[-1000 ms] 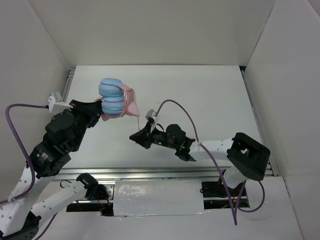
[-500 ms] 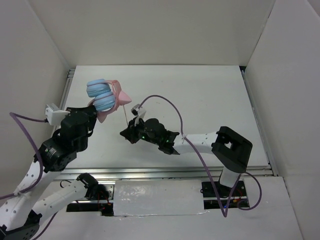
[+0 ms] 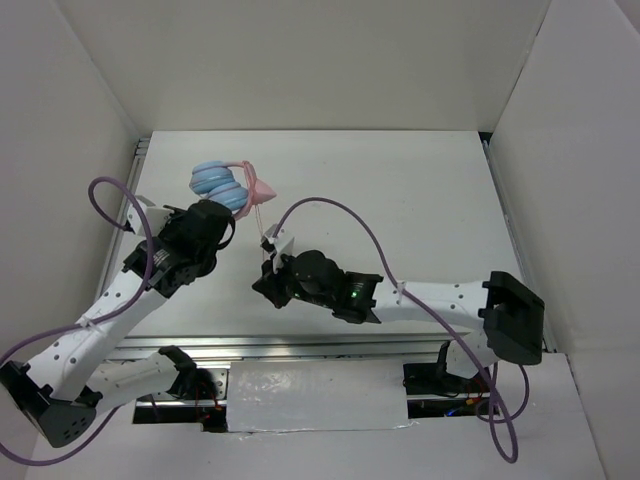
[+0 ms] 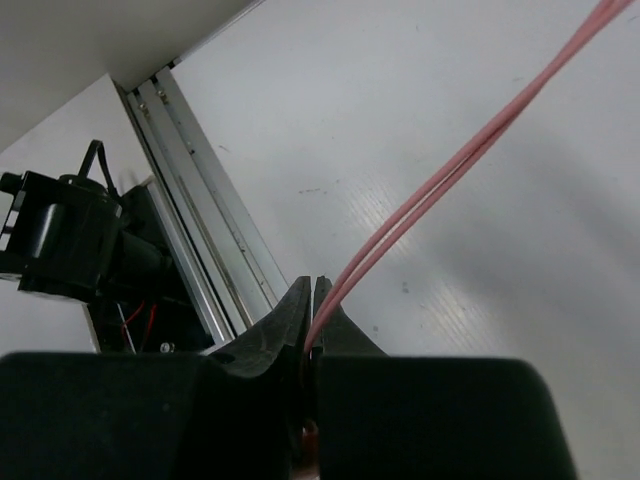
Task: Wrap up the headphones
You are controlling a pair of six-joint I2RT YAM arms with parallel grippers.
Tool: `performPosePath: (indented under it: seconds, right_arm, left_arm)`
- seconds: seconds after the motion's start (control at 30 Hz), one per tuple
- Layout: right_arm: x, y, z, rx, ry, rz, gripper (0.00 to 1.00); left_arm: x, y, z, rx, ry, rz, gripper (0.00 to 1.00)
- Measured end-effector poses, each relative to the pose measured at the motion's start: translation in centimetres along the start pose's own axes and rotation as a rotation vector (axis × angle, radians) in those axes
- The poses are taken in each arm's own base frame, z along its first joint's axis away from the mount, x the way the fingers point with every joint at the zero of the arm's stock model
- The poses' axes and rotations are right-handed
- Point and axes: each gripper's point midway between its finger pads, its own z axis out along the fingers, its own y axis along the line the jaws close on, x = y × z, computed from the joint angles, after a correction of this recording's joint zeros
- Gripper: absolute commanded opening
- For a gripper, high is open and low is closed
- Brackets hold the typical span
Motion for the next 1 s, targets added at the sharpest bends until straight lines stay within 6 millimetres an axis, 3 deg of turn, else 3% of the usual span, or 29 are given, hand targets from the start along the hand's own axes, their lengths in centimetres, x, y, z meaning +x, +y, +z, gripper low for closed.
performPosePath:
  seconds: [0.17,0.47,0.7,0.87,1.0]
  right_arm:
    - [-1.7,0.3,-1.8,0.052,0.050,-0.086,0.00]
    - [-4.2,-0.2,-2.7,0.113,0.164,-0.233,0.00]
    - [-3.9,-4.2,-3.3,0.125,0.252,-0.326,0.00]
    - [-4.9,-7.7,-3.6,0.074,0.263,-0.353,0.00]
    - [-5.1,-8.6,-3.9,0.016,0.271,-0.384,0.00]
  left_arm:
    - [0.4,0.1,1.0,-0.007,-0.043,0.015,0.00]
    - [5.6,4.3,4.1,-0.138,-0.016,0.232,0.00]
    - [8.1,6.8,4.4,-0.051,0.079,0.355,0.00]
    - [9.8,6.4,4.3,0.038,0.150,0.431,0.00]
    - [11.8,5.9,4.2,0.126,0.220,0.495,0.00]
